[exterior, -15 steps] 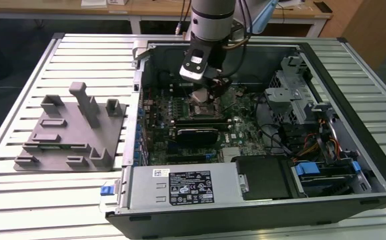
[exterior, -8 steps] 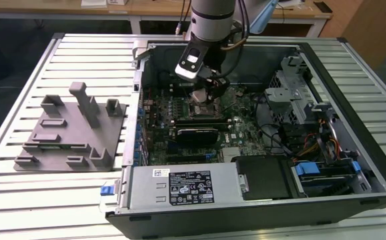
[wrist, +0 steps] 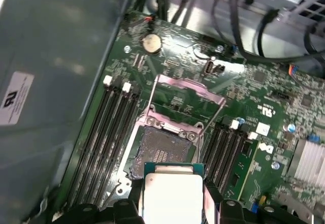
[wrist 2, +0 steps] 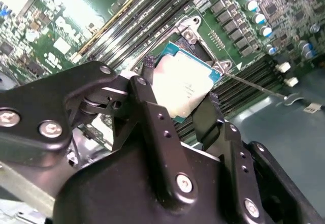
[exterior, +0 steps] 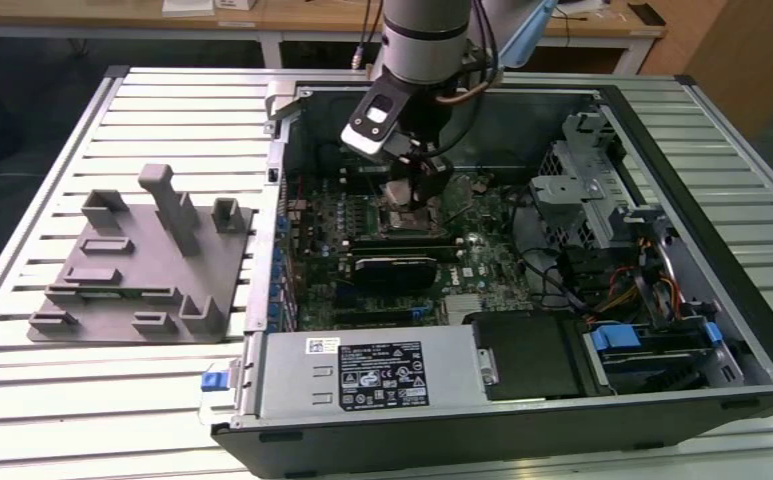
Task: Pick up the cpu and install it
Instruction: 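Place the cpu into insertion slot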
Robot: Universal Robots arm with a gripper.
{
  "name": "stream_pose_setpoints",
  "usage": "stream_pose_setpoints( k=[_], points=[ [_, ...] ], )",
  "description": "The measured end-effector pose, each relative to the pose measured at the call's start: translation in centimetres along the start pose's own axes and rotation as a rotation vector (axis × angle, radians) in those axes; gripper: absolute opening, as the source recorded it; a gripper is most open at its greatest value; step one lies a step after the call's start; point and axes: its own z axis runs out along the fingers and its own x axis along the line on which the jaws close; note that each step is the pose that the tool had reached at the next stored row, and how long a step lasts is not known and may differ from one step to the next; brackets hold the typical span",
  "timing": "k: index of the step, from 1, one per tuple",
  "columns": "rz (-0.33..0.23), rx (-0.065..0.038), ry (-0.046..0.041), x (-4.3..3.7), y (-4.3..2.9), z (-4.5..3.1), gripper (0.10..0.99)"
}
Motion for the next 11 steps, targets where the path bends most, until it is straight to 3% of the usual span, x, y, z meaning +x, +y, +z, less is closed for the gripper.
stream_pose_setpoints(
  k=[11],
  points=[
    [0.159, -0.002, -0.0038, 0.00, -0.01, 0.20, 0.549]
  ],
)
